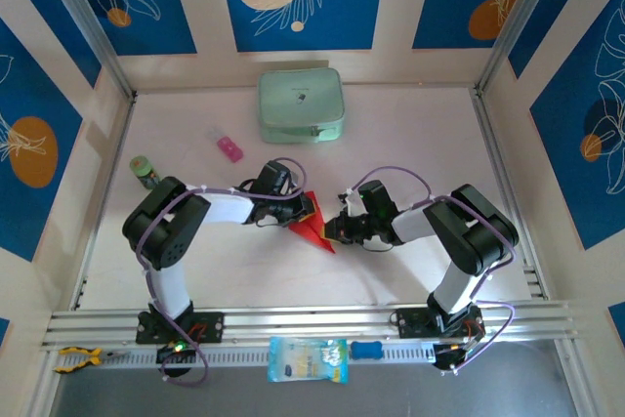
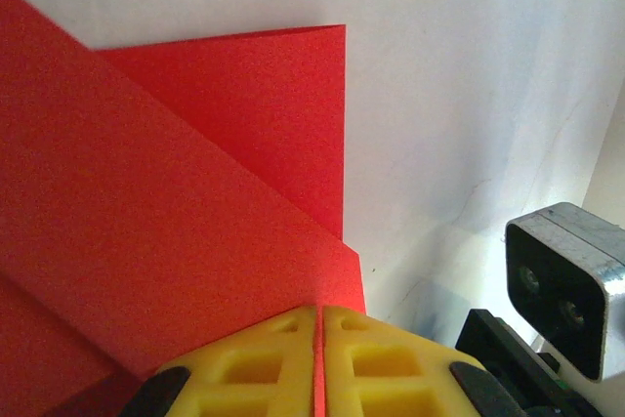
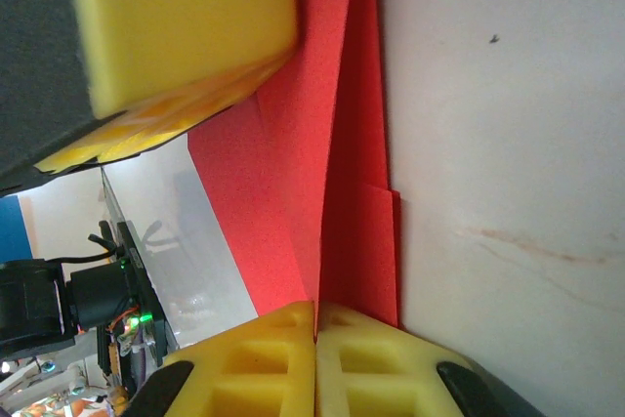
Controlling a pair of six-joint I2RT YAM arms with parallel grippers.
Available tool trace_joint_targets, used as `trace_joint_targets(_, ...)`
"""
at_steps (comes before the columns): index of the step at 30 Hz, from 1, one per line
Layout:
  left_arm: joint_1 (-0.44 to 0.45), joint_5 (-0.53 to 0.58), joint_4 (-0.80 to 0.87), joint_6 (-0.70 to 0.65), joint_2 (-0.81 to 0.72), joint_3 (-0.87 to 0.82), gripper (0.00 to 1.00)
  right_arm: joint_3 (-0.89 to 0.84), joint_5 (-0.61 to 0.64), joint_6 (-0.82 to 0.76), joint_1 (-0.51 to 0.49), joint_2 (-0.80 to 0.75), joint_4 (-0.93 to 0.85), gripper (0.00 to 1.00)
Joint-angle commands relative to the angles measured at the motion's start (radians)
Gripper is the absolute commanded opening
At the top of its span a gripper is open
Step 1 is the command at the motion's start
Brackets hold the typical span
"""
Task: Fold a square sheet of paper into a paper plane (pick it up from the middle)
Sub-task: Fourth fold the wing at the center of the table.
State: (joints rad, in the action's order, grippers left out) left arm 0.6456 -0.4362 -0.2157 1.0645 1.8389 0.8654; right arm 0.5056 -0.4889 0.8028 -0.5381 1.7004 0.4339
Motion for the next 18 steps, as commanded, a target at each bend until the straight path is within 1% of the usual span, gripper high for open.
trace_joint_targets(1, 0.008, -0.006, 0.039, -0.03, 0.016, 0.026, 0.1, 0.011, 0.01, 0.001, 0.001, 0.029, -0.053, 0.08)
trace_joint_targets(18, 0.006, -0.029, 0.057, -0.048, 0.06, 0.031, 0.1, 0.017, 0.009, 0.003, 0.0, 0.031, -0.063, 0.09)
